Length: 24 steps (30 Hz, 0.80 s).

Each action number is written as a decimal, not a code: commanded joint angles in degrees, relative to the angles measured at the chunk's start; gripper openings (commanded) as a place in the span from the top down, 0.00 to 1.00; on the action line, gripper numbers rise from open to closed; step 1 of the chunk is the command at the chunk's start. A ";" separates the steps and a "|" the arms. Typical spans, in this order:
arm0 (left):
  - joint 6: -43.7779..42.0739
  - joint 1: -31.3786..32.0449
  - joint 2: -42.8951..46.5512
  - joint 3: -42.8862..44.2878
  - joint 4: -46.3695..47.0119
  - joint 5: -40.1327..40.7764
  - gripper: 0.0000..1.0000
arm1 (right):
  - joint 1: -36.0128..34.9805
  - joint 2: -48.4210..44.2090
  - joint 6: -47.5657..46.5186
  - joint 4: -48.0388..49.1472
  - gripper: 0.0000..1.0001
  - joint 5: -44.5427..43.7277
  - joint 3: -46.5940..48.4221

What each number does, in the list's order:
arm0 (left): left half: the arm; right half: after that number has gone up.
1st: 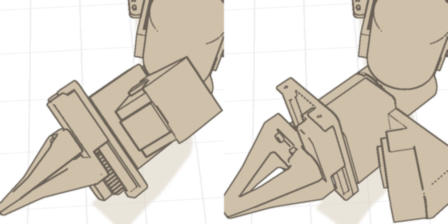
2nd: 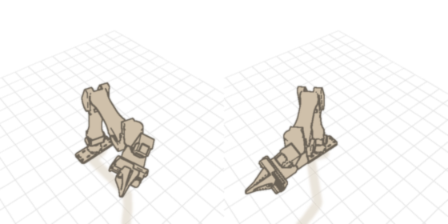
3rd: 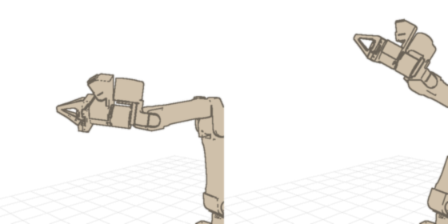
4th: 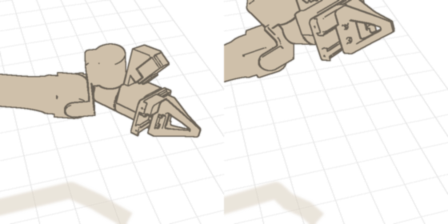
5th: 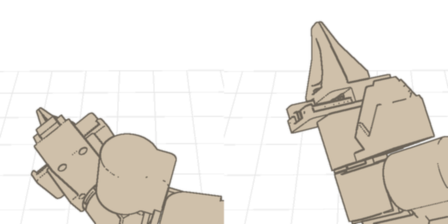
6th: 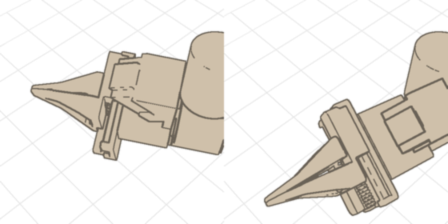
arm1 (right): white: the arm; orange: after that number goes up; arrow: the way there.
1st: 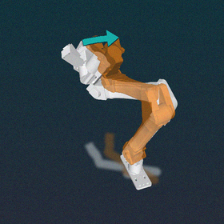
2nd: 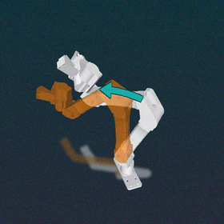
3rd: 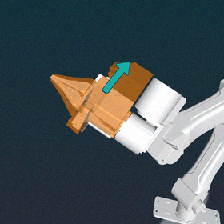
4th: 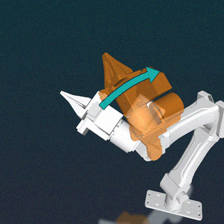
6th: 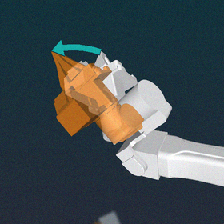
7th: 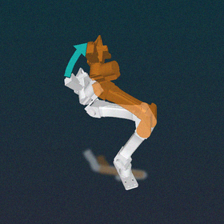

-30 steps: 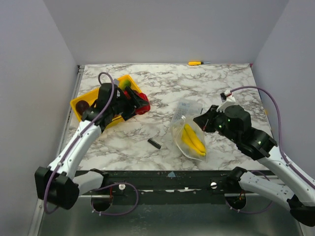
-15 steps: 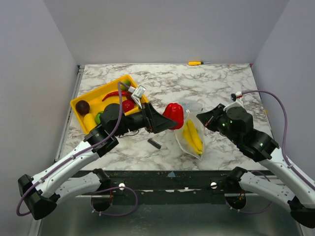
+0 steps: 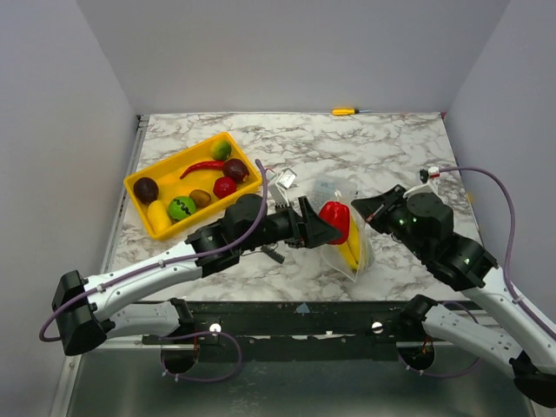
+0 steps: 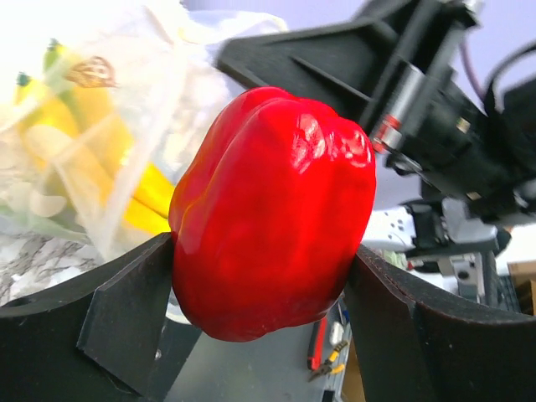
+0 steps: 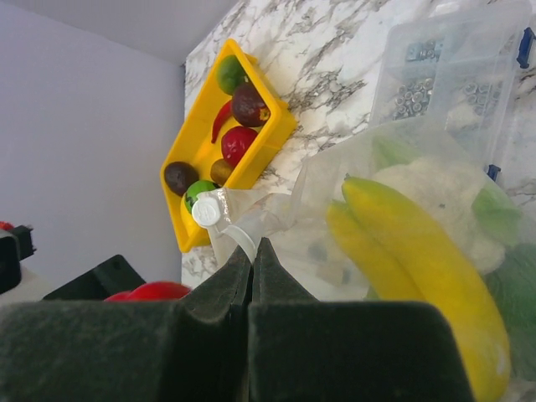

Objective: Place the food in the zip-top bag and seal the zipper
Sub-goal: Place the fake vegetable in the zipper food storage bag.

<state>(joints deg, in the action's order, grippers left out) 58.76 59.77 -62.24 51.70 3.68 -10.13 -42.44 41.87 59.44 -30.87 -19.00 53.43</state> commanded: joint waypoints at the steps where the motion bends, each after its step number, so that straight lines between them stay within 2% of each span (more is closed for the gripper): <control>1: 3.08 0.91 -3.64 3.80 -5.86 5.47 0.40 | -0.26 -1.50 2.55 3.26 1.00 -2.53 -0.85; 8: 5.18 1.83 -7.86 7.29 -11.28 6.18 0.26 | -0.23 -2.01 3.37 4.38 1.00 -2.79 -1.74; 12: 4.28 2.54 -8.69 8.99 -14.23 6.31 0.03 | -0.20 -1.81 3.36 4.94 1.00 -2.98 -1.99; 24: 0.38 2.81 -7.65 9.97 -16.94 6.87 0.02 | -0.22 -1.13 1.94 4.51 1.00 -3.66 -1.32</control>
<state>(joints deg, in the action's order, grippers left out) 62.13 62.17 -70.98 60.77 -11.68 -4.99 -42.44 40.84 61.58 -29.02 -20.12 50.98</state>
